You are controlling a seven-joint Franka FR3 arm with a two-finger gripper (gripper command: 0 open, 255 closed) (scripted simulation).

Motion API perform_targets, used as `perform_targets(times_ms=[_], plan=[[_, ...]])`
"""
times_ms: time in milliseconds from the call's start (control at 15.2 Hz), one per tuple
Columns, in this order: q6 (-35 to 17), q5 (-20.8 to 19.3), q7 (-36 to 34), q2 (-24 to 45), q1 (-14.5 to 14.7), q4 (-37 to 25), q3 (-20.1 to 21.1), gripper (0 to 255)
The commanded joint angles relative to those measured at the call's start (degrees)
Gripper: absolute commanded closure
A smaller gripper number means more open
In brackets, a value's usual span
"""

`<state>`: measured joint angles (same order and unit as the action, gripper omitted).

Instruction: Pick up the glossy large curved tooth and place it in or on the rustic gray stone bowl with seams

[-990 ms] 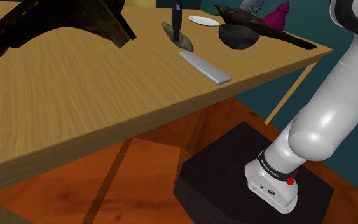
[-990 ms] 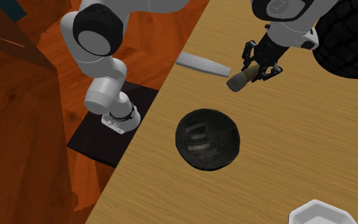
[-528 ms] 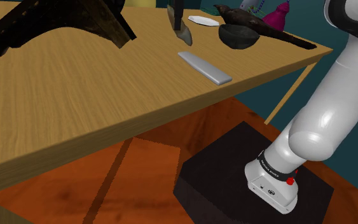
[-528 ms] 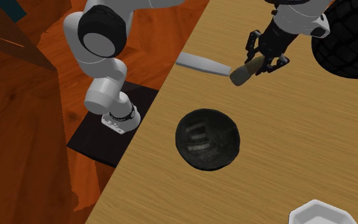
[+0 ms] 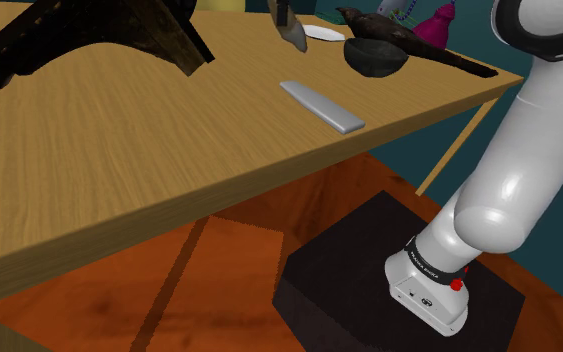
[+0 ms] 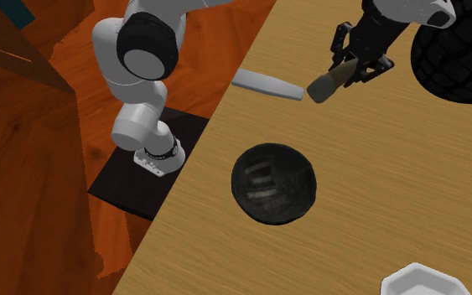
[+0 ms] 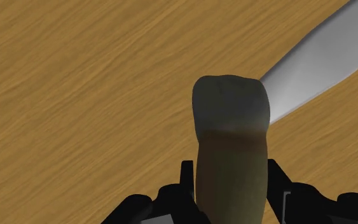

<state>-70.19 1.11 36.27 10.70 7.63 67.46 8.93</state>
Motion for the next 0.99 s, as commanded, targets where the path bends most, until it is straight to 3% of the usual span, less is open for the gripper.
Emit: perform_targets(times_ms=[0,396,660,792,924], plan=[[2.08,-0.16,-0.15,1.11,0.13,-3.17,0.04,255],[9.94,-0.97,-0.86,6.58,1.01,-16.47,0.27,255],[18.07,-2.19,-1.47,13.99,2.54,-32.0,0.37,255],[13.92,-1.22,1.42,7.03,-0.65,-20.82,-0.24,255],[11.96,-0.75,4.37,2.79,-3.02,-14.56,-1.18,255]])
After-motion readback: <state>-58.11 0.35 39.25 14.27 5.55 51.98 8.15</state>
